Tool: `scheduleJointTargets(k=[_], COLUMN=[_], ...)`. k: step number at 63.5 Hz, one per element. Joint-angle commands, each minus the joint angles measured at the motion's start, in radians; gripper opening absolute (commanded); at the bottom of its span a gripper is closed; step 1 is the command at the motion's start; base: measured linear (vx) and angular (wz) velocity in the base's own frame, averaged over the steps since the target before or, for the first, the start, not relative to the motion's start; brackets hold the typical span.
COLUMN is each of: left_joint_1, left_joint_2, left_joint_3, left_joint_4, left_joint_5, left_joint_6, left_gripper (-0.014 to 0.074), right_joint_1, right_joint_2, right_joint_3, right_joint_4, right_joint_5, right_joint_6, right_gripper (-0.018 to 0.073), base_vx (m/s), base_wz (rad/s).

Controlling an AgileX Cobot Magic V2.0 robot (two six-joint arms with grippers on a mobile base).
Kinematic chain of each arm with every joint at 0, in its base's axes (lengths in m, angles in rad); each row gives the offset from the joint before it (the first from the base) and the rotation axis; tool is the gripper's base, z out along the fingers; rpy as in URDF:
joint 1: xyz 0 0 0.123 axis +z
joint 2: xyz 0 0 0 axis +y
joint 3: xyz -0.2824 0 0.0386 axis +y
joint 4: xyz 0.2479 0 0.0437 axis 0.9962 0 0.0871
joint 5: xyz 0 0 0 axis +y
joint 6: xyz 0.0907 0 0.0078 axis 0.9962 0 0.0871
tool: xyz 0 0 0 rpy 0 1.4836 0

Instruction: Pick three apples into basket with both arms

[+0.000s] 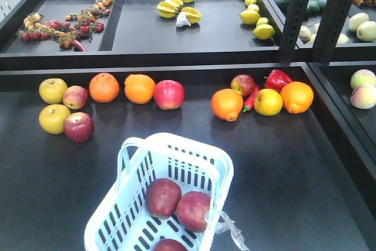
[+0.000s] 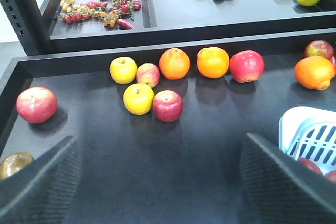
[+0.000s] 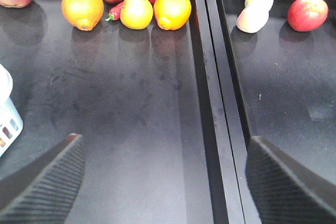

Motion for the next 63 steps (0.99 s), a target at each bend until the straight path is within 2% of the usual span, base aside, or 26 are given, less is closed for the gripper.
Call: scheduleJointTargets(k=[1,10,22,27,63], left_joint_1=[-0.005,-0.005,-0.005,-0.005,-0.005], left_joint_2=[0.011,0.011,0.011,0.011,0.011], left_joint_3=[-0.023,-0.023,-0.023,-0.023,-0.023], left_joint_4=[0.031,0.031,0.031,0.031,0.031], left_joint_5=[-0.052,-0.051,-0.051,-0.051,-0.058], left_joint_6=[-0.005,-0.005,-0.005,-0.005,-0.005], left_gripper=[0.0561,0.0437,0.0123,-0.0010,-0.0008], right_joint_1=[-0.008,-0.008,-0.008,-0.008,-0.008], right_joint_2=[0.002,0.002,0.002,0.002,0.002], right_joint_3=[-0.026,-0.026,-0.026,-0.026,-0.026], right_joint_4=[-0.025,-0.025,-0.025,-0.025,-0.024], right_joint_5=[-0.069,-0.083,-0.085,-0.089,-0.089], right_joint_6=[0.002,-0.002,-0.002,-0.001,-0.001], right_gripper=[0.0509,0.0323,-0.0009,-0.0011,-0.0009], base_vx=[0.00,0.00,0.00,0.00,0.00], base_wz=[0.00,0.00,0.00,0.00,0.00])
